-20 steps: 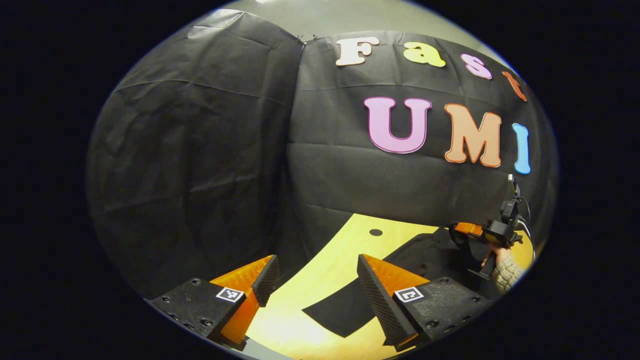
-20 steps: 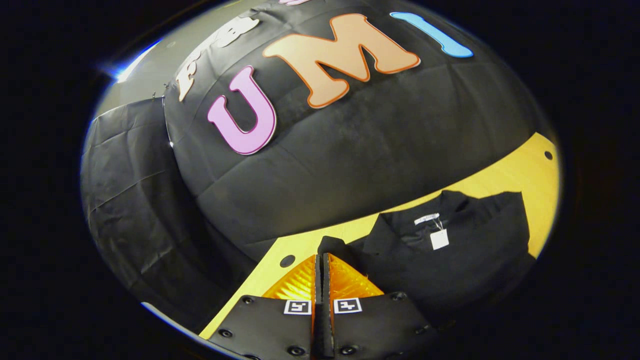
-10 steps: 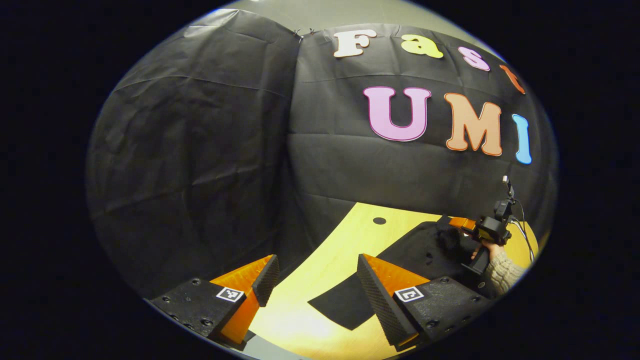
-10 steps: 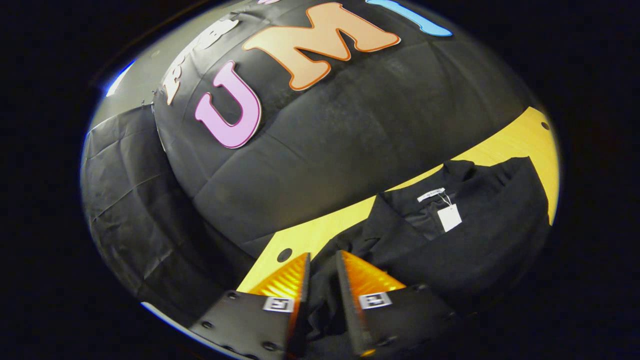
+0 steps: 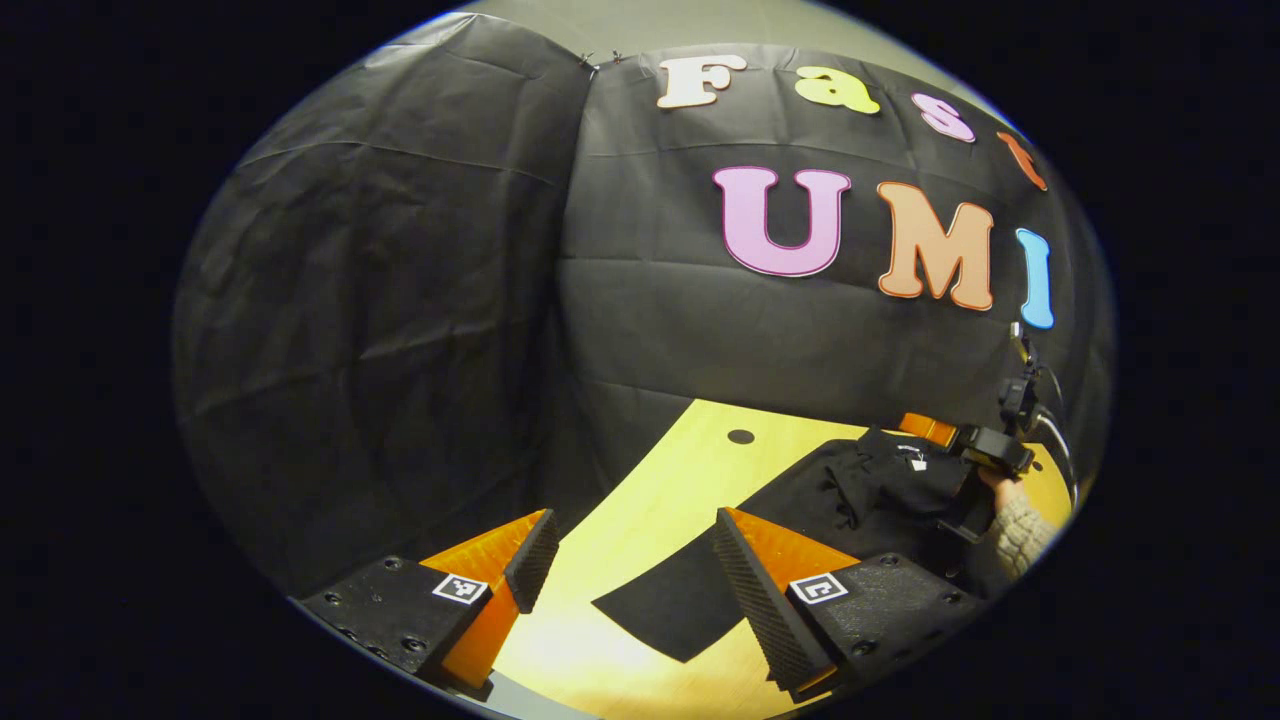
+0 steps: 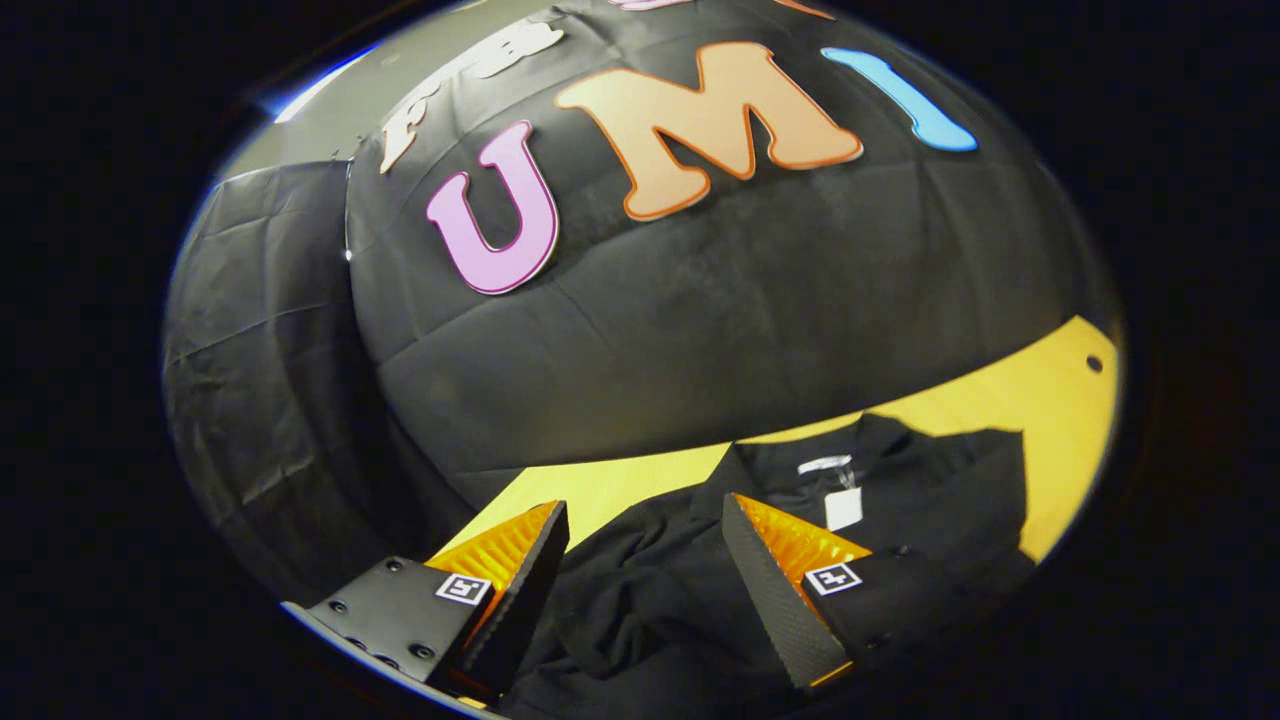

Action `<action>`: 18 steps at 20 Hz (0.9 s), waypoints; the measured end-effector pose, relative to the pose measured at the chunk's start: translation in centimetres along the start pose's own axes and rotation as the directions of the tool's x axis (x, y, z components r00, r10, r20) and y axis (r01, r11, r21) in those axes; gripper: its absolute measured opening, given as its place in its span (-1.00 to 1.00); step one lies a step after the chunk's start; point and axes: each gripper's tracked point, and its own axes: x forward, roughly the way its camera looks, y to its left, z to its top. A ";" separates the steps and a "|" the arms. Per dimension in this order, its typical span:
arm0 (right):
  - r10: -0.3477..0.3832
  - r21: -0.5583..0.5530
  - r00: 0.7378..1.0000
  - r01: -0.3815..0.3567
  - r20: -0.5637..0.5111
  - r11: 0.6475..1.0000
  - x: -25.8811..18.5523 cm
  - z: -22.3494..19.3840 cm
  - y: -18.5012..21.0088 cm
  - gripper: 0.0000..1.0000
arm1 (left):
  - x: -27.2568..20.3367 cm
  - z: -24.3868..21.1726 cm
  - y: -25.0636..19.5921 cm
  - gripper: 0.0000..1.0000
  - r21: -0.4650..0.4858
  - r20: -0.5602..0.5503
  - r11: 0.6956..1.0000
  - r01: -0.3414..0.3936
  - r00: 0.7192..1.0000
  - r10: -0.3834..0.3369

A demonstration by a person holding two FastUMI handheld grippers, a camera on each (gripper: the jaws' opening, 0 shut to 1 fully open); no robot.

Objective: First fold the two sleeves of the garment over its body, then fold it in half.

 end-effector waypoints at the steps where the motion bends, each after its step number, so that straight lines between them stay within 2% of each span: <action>1: -0.017 -0.017 1.000 0.018 0.022 1.000 -1.3 1.3 -0.9 0.96 | 0.2 -0.1 -0.3 0.87 -0.001 0.000 1.000 0.010 1.000 -0.010; 4: -0.113 -0.069 0.988 0.120 0.101 0.990 -6.4 4.9 -4.7 0.95 | 1.5 -1.3 -1.9 0.87 -0.001 -0.014 0.998 0.058 0.998 -0.058; 8: -0.216 -0.115 0.953 0.244 0.214 0.963 -14.0 9.9 -8.2 0.94 | 3.4 -3.3 -3.6 0.87 0.000 -0.049 0.994 0.106 0.993 -0.106; 11: -0.271 -0.109 0.913 0.317 0.305 0.942 -19.8 13.0 -9.4 0.94 | 4.0 -5.5 -4.2 0.88 0.016 -0.092 0.993 0.121 0.989 -0.119; 14: -0.343 -0.124 0.866 0.410 0.364 0.903 -25.2 14.8 -10.7 0.94 | 4.3 -6.1 -5.1 0.87 -0.012 -0.106 0.990 0.142 0.984 -0.143; 15: -0.364 -0.124 0.850 0.437 0.382 0.891 -26.7 15.2 -11.0 0.84 | 4.5 -6.7 -5.4 0.87 -0.021 -0.117 0.989 0.146 0.982 -0.148; 18: -0.404 -0.091 0.813 0.480 0.420 0.872 -31.3 16.0 -10.6 0.84 | 5.2 -9.4 -5.3 0.87 -0.021 -0.167 0.989 0.149 0.974 -0.151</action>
